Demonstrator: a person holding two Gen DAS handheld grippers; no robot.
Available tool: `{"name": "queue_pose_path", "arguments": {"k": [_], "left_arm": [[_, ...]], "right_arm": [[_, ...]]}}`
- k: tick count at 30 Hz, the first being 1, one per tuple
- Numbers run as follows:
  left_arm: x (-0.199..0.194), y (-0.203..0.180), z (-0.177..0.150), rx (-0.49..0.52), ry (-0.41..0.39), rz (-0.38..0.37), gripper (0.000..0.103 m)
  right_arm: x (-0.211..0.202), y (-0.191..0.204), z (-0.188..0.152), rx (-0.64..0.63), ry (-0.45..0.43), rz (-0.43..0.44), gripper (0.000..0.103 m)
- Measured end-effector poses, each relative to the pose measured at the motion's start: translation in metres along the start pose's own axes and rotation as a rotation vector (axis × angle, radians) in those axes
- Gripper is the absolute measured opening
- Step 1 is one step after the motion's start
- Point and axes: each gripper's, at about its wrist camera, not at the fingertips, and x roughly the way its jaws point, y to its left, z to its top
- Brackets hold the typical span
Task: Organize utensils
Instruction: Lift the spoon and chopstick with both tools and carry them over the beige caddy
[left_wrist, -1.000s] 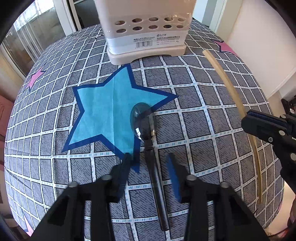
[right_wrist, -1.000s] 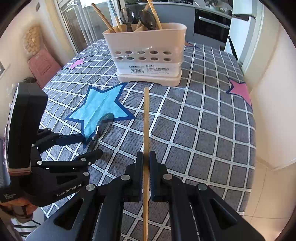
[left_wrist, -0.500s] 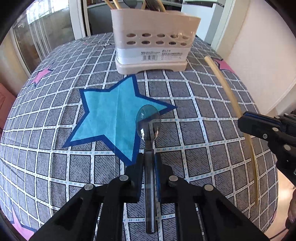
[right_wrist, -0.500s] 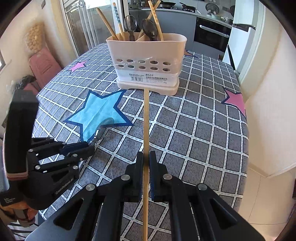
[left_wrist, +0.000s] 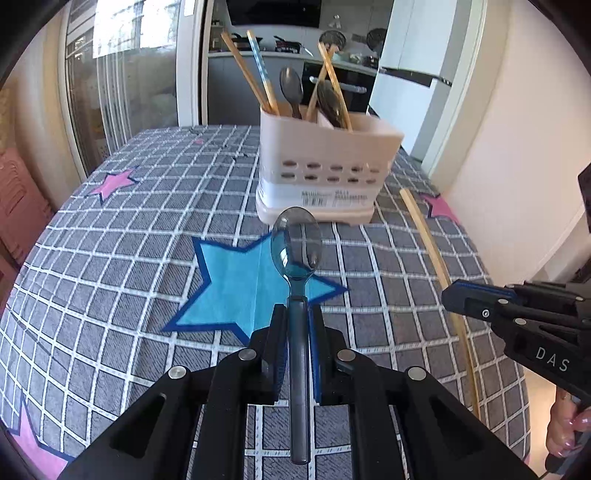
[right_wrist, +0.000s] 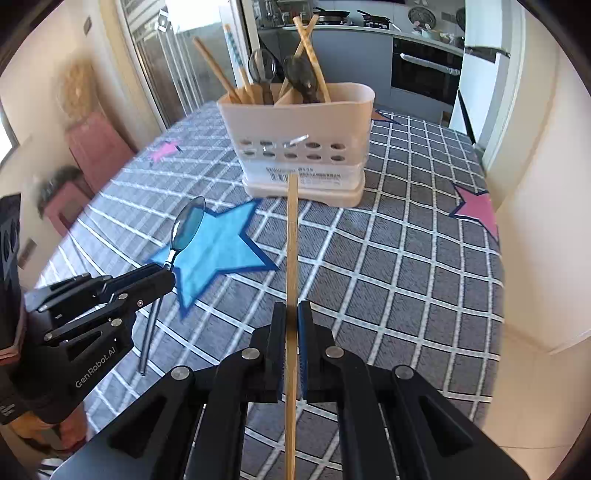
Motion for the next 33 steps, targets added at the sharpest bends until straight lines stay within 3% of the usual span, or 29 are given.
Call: {"name": "queue_pose_path", "arguments": {"k": [13, 33], "left_arm": [[-0.018, 0.006, 0.055, -0.021, -0.125, -0.027, 0.042], [-0.015, 0.013, 0.144, -0.024, -0.271, -0.020, 0.042]], "right_arm": [[-0.035, -0.023, 0.045, 0.068, -0.156, 0.131, 0.007], [-0.048, -0.051, 0.138, 0.127, -0.309, 0.208, 0.007]]}}
